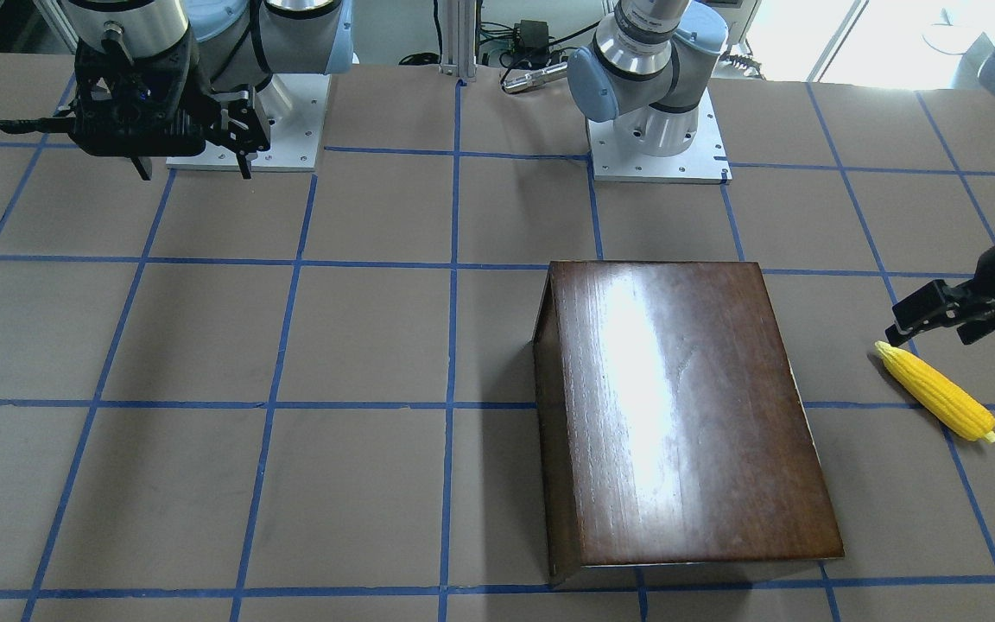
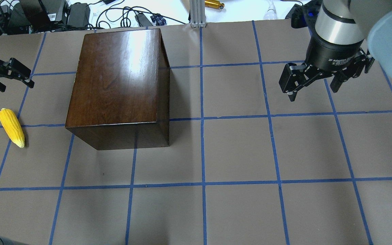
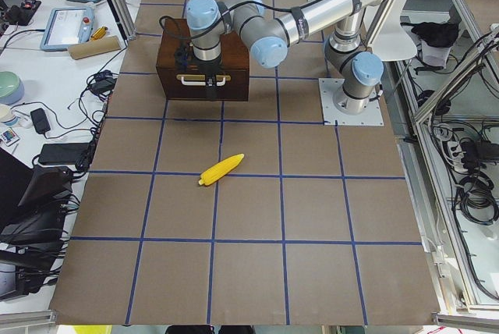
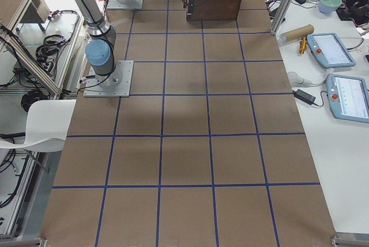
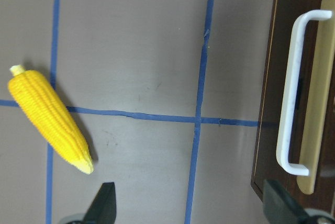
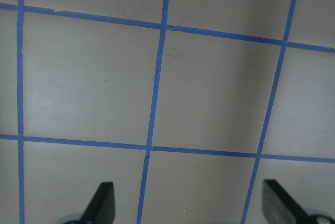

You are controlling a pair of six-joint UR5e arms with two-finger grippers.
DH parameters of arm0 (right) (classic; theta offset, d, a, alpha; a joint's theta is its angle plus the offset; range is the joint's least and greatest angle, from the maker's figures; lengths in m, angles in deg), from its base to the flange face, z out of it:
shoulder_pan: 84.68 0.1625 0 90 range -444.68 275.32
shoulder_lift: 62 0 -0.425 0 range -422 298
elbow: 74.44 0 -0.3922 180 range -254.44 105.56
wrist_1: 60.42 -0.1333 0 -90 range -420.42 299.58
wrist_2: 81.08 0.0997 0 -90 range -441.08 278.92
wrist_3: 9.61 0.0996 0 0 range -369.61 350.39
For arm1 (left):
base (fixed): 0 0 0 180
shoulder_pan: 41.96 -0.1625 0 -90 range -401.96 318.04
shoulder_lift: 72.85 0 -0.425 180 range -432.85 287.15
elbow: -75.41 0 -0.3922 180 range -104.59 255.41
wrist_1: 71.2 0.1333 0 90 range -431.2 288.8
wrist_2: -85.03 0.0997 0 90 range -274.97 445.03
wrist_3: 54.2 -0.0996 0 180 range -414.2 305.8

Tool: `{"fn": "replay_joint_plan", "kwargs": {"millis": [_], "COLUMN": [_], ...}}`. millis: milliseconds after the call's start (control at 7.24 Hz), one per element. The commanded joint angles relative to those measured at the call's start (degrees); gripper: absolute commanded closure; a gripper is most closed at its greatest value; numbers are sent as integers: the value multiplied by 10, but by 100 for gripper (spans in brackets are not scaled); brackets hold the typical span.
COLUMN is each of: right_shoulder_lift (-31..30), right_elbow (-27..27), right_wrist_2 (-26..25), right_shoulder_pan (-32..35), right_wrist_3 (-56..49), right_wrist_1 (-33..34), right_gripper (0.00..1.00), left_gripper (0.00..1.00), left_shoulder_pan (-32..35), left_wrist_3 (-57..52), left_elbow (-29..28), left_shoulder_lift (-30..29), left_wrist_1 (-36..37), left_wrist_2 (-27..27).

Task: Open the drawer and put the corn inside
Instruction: 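Move the left gripper down beside the cabinet toward the drawer handle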

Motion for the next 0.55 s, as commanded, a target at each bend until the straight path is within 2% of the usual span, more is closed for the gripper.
{"fn": "replay_joint_plan", "kwargs": {"millis": [0, 138, 276, 414], "right_shoulder_lift": [0, 0, 0, 0], "right_elbow": [0, 0, 0, 0], "right_wrist_2": [0, 0, 0, 0], "right_shoulder_pan": [0, 0, 0, 0], "right_wrist_3": [0, 0, 0, 0], "right_wrist_1": [0, 0, 0, 0], "right_gripper": [0, 0, 0, 0], "left_gripper": [0, 0, 0, 0], "left_shoulder_pan": [-19, -20, -20, -20], "left_wrist_3": [-77, -79, -79, -66], "left_elbow": [0, 2, 8, 9], "left_shoulder_lift": [-42, -52, -54, -54], "left_wrist_1": [4, 4, 4, 1], "left_wrist_2": [-40, -88, -106, -172]}}
